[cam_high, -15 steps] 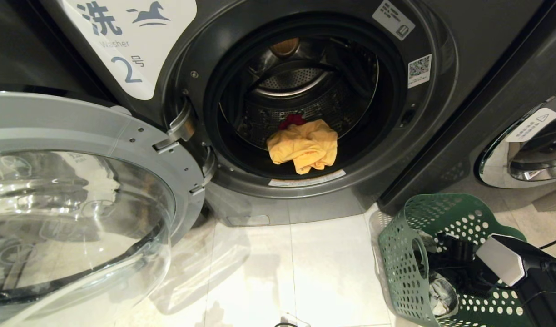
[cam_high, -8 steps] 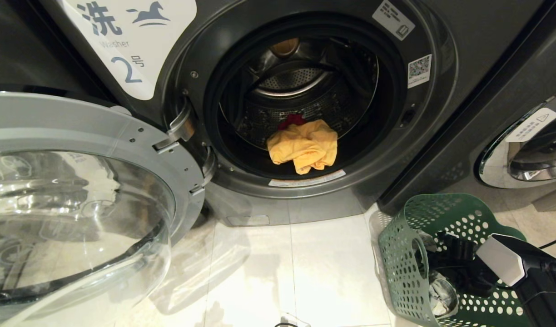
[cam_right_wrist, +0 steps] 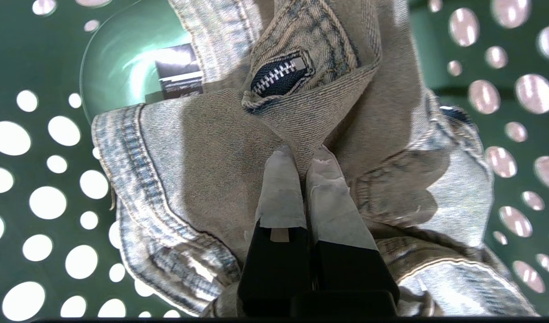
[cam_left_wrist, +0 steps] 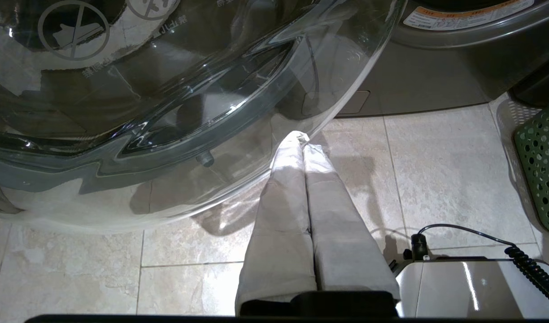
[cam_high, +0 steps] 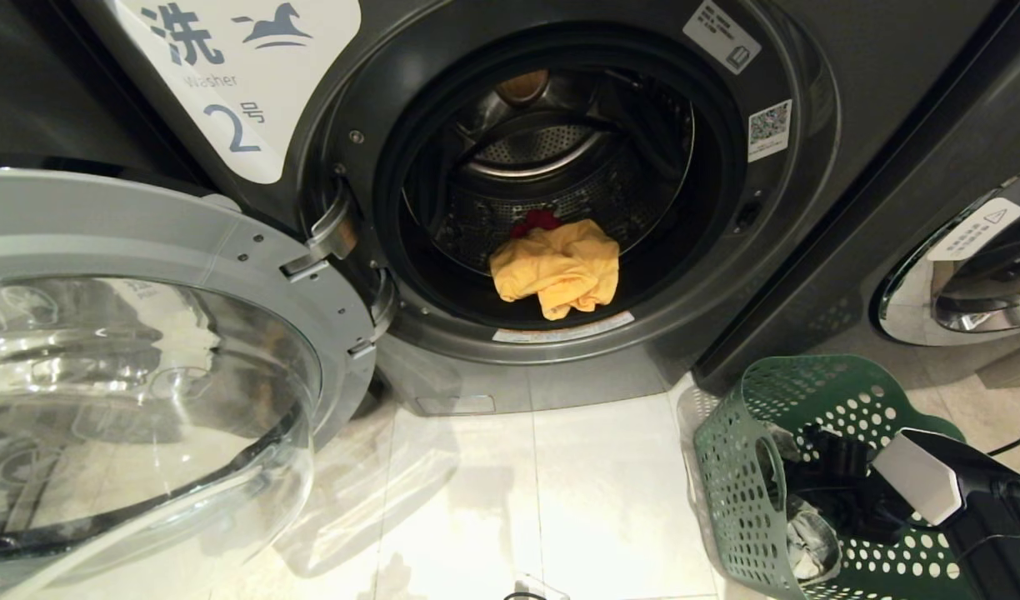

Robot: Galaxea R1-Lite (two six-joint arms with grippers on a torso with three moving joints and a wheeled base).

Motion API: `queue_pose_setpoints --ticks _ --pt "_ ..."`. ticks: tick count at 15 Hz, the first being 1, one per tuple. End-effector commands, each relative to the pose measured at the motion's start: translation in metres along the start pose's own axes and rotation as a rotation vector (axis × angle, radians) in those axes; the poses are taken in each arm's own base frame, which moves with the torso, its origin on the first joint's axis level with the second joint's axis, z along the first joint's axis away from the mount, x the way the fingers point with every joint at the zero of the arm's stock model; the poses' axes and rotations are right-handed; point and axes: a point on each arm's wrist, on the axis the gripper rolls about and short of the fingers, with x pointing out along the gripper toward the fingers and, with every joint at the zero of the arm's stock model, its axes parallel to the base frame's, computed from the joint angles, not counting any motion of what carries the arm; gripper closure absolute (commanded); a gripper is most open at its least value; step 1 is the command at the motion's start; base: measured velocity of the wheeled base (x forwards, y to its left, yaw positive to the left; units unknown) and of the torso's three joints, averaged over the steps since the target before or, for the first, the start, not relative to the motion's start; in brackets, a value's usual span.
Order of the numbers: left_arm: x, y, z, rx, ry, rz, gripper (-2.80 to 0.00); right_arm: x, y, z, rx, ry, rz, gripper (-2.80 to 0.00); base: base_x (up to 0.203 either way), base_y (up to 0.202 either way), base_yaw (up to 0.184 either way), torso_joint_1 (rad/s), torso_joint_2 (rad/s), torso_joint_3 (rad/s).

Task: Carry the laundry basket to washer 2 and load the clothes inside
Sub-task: Place the clothes into the washing machine

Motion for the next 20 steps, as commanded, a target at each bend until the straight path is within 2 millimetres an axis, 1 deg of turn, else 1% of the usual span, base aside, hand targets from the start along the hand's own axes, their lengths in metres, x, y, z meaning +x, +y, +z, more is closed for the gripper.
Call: queue_pose_setpoints --ticks 1,10,12,14,16,17,19,20 --pt "0.000 0.000 0.000 0.000 0.000 0.000 0.00 0.000 0.001 -0.001 -0.001 -0.001 0.005 0.00 0.000 0.000 0.000 0.000 0.00 0.000" --pt "0.000 0.000 0.000 0.000 0.000 0.000 0.00 0.000 0.001 -0.002 -0.002 0.004 0.003 0.00 0.000 0.000 0.000 0.000 0.00 0.000" --pt "0.000 0.000 0.000 0.000 0.000 0.000 0.00 -0.002 0.001 0.000 -0.019 0.004 0.000 0.00 0.000 0.000 0.000 0.000 0.00 0.000" --pt "0.000 0.000 0.000 0.000 0.000 0.000 0.00 -0.006 0.002 0.012 -0.027 -0.013 0.001 0.00 0.000 0.000 0.000 0.000 0.00 0.000" --pt "0.000 0.000 0.000 0.000 0.000 0.000 0.00 -0.018 0.005 0.026 -0.038 -0.013 -0.002 0.00 0.000 0.000 0.000 0.000 0.00 0.000" --pt "0.000 0.000 0.000 0.000 0.000 0.000 0.00 -0.029 0.004 0.029 -0.051 0.010 -0.013 0.00 0.000 0.000 0.000 0.000 0.00 0.000" --pt "0.000 0.000 0.000 0.000 0.000 0.000 0.00 -0.062 0.003 0.037 -0.085 0.057 -0.039 0.00 0.000 0.000 0.000 0.000 0.00 0.000" --pt "0.000 0.000 0.000 0.000 0.000 0.000 0.00 -0.082 0.004 0.048 -0.097 0.057 -0.048 0.00 0.000 0.000 0.000 0.000 0.00 0.000"
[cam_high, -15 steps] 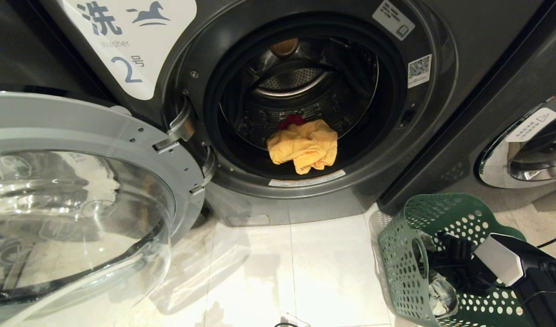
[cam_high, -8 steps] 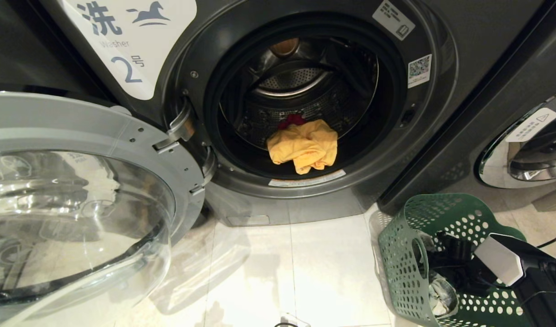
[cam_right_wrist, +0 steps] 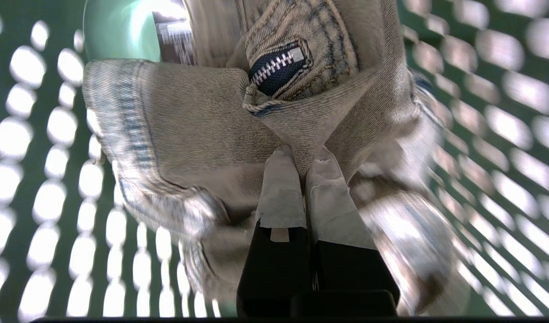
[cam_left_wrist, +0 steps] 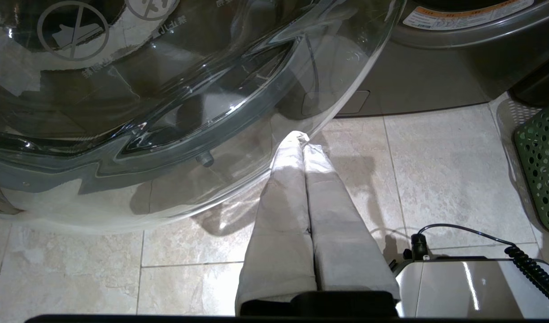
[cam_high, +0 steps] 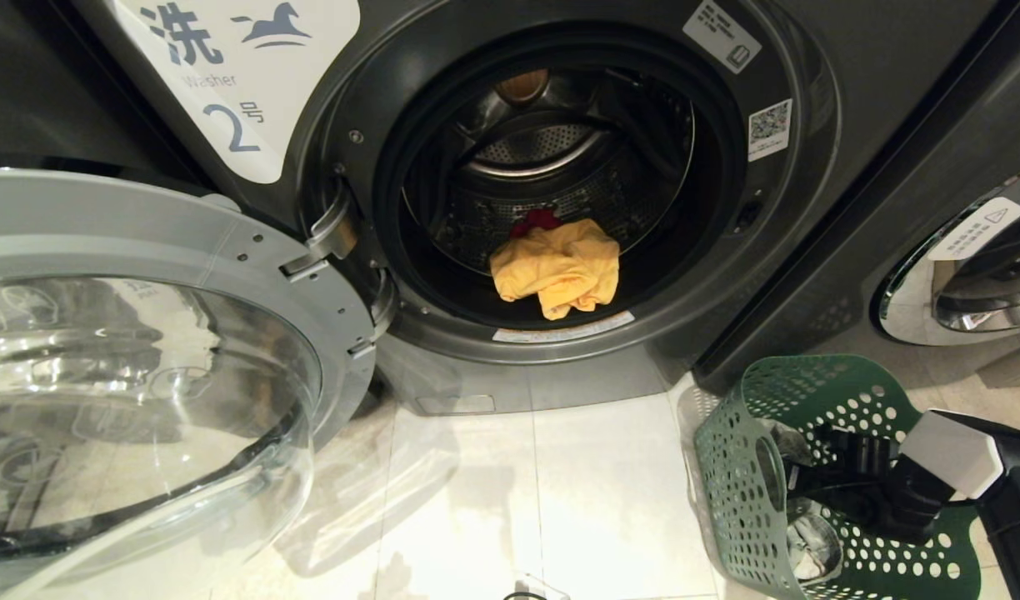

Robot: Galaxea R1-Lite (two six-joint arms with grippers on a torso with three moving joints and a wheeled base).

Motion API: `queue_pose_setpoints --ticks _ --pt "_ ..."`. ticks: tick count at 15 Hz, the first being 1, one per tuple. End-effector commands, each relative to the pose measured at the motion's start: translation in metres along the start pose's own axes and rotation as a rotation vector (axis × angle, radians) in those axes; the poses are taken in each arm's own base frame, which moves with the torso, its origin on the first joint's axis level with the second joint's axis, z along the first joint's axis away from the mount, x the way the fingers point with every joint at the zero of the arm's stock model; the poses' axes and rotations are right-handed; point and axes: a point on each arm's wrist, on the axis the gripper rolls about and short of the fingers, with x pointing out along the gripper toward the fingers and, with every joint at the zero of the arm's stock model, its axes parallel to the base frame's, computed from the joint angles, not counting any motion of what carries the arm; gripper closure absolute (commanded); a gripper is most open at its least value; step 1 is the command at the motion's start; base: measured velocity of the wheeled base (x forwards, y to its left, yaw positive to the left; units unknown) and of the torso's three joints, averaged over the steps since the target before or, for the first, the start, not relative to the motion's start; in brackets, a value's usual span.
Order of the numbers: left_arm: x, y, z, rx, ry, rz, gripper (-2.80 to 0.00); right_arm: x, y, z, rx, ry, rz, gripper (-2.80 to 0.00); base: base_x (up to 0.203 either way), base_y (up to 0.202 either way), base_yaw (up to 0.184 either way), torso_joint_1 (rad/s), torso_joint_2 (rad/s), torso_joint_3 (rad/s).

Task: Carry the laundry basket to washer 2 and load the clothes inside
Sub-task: Place the clothes into the washing machine

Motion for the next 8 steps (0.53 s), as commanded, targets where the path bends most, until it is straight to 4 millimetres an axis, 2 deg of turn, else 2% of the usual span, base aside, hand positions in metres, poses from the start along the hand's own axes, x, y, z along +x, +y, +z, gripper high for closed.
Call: queue_pose_setpoints --ticks 1,3,5,8 --pt "0.000 0.000 0.000 0.000 0.000 0.000 0.00 -0.057 0.003 0.041 -0.015 -0.038 -0.014 0.00 0.000 0.000 0.000 0.000 0.00 0.000" --pt "0.000 0.000 0.000 0.000 0.000 0.000 0.00 -0.110 0.012 0.071 -0.030 -0.086 -0.014 0.00 0.000 0.000 0.000 0.000 0.00 0.000" --pt "0.000 0.000 0.000 0.000 0.000 0.000 0.00 -0.171 0.024 0.099 -0.048 -0.163 -0.006 0.00 0.000 0.000 0.000 0.000 0.00 0.000" --pt "0.000 0.000 0.000 0.000 0.000 0.000 0.00 -0.265 0.045 0.125 -0.081 -0.320 0.020 0.00 0.000 0.000 0.000 0.000 0.00 0.000"
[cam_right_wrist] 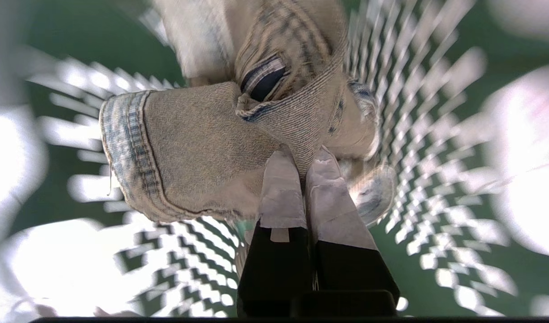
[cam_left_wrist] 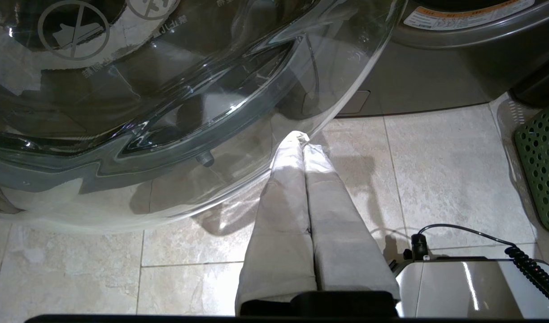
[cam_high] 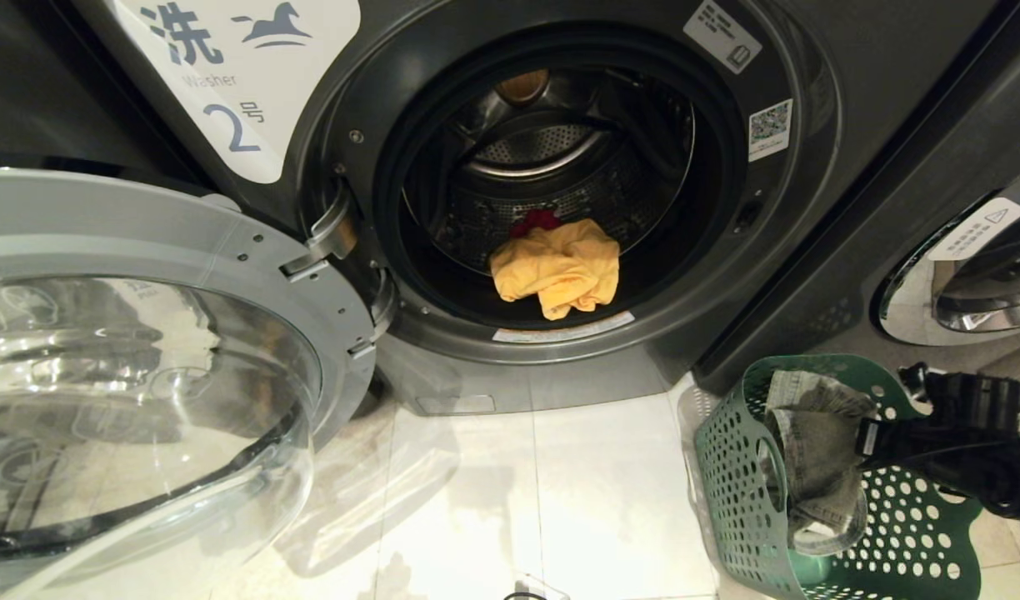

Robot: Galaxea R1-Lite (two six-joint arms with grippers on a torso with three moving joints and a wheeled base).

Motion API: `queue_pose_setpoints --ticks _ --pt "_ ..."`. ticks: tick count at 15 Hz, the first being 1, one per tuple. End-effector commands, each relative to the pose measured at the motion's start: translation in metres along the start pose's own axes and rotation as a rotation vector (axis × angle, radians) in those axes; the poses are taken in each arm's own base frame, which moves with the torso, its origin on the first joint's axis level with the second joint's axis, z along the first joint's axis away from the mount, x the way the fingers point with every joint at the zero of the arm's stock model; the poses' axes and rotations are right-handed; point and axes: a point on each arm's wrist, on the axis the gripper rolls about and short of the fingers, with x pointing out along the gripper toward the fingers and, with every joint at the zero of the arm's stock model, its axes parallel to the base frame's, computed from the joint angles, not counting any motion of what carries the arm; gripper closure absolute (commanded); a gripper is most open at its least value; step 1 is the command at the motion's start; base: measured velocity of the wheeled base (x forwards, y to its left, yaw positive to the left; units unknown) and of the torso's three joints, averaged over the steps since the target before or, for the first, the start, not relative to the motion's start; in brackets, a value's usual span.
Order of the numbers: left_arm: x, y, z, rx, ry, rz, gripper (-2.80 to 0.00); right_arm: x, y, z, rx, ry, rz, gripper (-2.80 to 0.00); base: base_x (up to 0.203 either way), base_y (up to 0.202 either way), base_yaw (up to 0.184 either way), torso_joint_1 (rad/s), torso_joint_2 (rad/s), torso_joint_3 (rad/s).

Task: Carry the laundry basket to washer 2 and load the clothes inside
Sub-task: Place the clothes into the washing machine

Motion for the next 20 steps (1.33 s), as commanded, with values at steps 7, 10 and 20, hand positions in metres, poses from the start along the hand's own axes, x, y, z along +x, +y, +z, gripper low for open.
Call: queue_pose_setpoints --ticks 7,10,20 --pt "0.000 0.000 0.000 0.000 0.000 0.000 0.00 -0.254 0.093 0.055 -0.236 -0.584 0.349 0.00 0.000 0.000 0.000 0.000 0.00 0.000" --pt "0.000 0.000 0.000 0.000 0.000 0.000 0.00 -0.310 0.100 0.053 -0.315 -0.637 0.478 0.00 0.000 0.000 0.000 0.000 0.00 0.000" --pt "0.000 0.000 0.000 0.000 0.000 0.001 0.00 -0.246 0.202 0.108 -0.406 -0.491 0.689 0.00 0.000 0.000 0.000 0.000 0.00 0.000"
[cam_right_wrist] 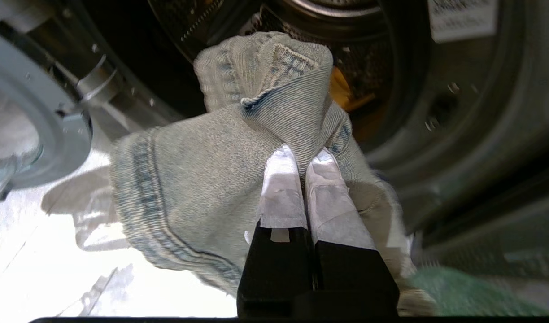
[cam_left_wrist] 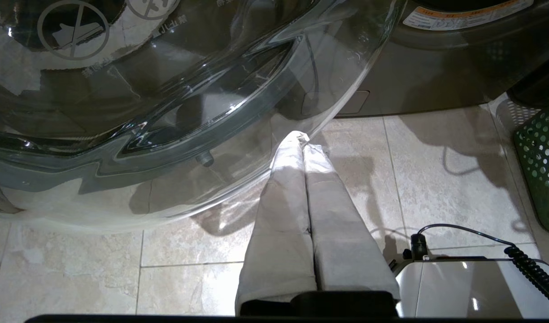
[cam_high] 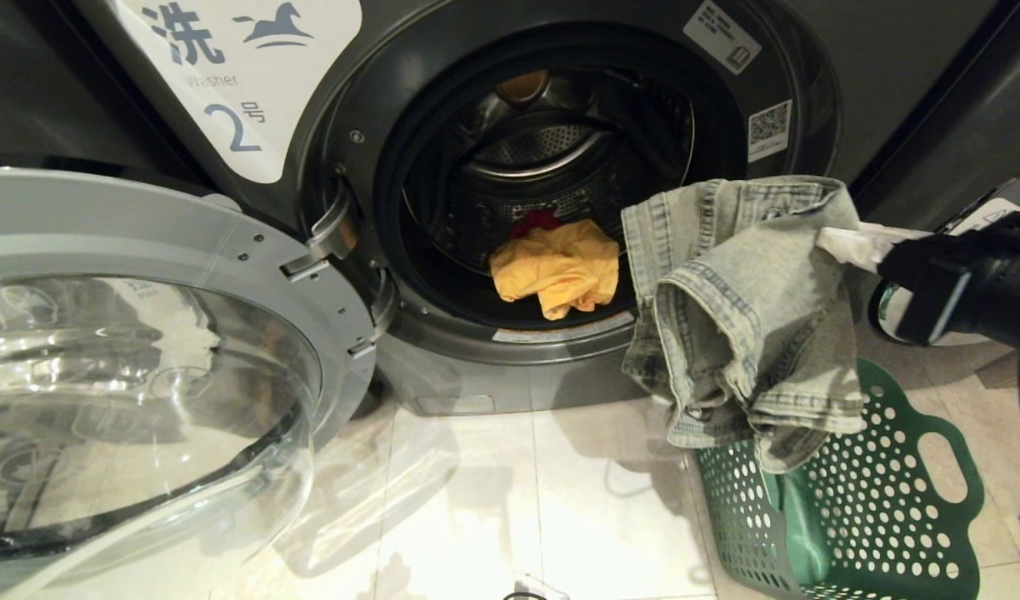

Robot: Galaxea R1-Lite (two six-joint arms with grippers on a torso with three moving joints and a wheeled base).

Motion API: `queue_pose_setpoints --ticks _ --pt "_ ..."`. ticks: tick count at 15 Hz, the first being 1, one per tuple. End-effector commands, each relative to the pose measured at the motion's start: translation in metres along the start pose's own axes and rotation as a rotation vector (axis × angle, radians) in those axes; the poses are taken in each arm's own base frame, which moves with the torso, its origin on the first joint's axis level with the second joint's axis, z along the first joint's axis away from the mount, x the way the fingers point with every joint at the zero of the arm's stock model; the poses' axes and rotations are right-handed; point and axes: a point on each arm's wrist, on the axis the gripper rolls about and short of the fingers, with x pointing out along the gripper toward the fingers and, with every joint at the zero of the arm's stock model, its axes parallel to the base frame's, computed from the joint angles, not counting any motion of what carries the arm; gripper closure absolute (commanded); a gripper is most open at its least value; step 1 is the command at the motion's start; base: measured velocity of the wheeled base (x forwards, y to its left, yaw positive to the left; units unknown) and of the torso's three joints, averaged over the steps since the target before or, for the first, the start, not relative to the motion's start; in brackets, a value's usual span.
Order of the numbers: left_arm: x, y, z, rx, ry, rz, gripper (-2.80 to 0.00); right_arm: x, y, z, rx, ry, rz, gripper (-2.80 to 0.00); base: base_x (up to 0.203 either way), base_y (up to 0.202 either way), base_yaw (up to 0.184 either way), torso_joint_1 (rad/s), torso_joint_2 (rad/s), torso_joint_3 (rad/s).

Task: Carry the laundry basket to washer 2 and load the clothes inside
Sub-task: Place the clothes into the washing machine

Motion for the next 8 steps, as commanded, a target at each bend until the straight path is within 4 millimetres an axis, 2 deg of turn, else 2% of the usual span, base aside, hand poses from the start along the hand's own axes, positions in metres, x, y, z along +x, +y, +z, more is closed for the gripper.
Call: queue_pose_setpoints --ticks 1,3,5,8 --pt "0.000 0.000 0.000 0.000 0.000 0.000 0.00 0.062 0.002 -0.024 0.004 0.033 0.027 0.00 0.000 0.000 0.000 0.000 0.00 0.000" --pt "0.000 0.000 0.000 0.000 0.000 0.000 0.00 0.094 0.013 -0.031 0.001 -0.033 0.050 0.00 0.000 0.000 0.000 0.000 0.00 0.000" --pt "0.000 0.000 0.000 0.000 0.000 0.000 0.00 0.117 0.029 -0.036 0.001 -0.093 0.076 0.00 0.000 0.000 0.000 0.000 0.00 0.000" --pt "0.000 0.000 0.000 0.000 0.000 0.000 0.00 0.150 0.048 -0.045 -0.018 -0.120 0.008 0.00 0.000 0.000 0.000 0.000 0.00 0.000"
